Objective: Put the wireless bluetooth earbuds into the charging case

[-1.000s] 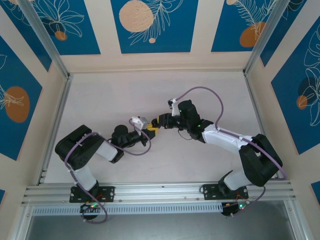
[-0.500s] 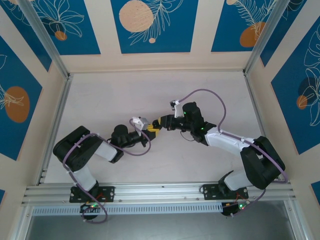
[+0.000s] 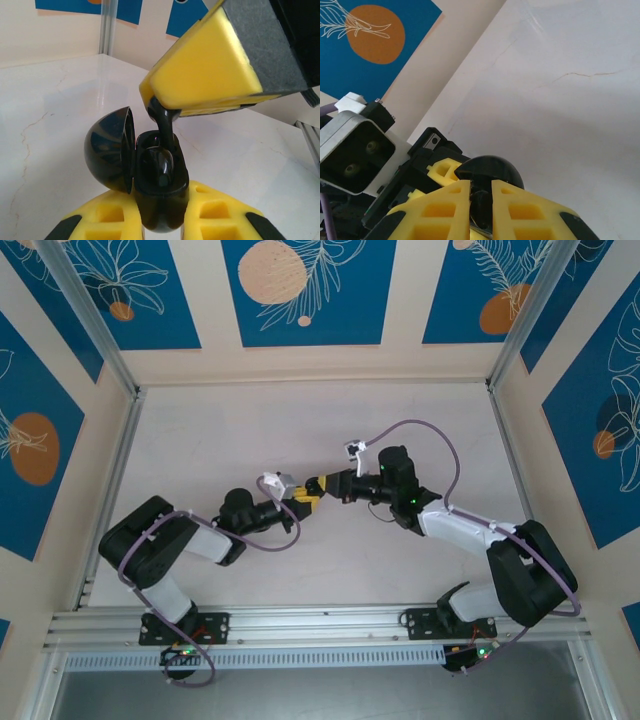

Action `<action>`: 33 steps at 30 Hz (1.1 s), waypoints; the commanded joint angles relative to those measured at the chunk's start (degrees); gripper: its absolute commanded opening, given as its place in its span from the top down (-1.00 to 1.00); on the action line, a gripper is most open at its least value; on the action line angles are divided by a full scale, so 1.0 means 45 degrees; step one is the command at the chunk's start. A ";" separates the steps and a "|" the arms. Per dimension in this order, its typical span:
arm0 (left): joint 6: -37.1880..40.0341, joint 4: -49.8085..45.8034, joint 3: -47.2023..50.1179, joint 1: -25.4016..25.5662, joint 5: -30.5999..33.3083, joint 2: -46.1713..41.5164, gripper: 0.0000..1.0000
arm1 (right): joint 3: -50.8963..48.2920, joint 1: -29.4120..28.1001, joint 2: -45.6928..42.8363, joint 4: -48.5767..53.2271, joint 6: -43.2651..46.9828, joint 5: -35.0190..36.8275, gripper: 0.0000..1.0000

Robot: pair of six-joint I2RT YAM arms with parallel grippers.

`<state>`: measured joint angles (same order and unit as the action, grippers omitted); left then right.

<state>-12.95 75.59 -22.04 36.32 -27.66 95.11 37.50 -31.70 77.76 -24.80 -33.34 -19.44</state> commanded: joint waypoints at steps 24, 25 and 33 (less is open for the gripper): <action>0.0627 0.1112 -0.0126 0.0074 -0.0613 -0.0640 0.74 | 0.0086 0.0276 -0.1063 0.1366 0.0312 -0.1910 0.16; 0.0678 0.1122 -0.0121 0.0060 -0.0667 -0.0641 0.74 | 0.0105 0.0358 -0.1258 0.1506 0.0371 -0.1990 0.13; 0.1522 0.1112 0.0030 0.0082 -0.1449 -0.0745 0.73 | 0.0358 0.0928 -0.3102 0.3739 0.0894 -0.2628 0.07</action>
<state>-8.67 77.58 -22.02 36.29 -31.44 93.36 37.50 -28.23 66.46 -14.31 -31.38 -28.75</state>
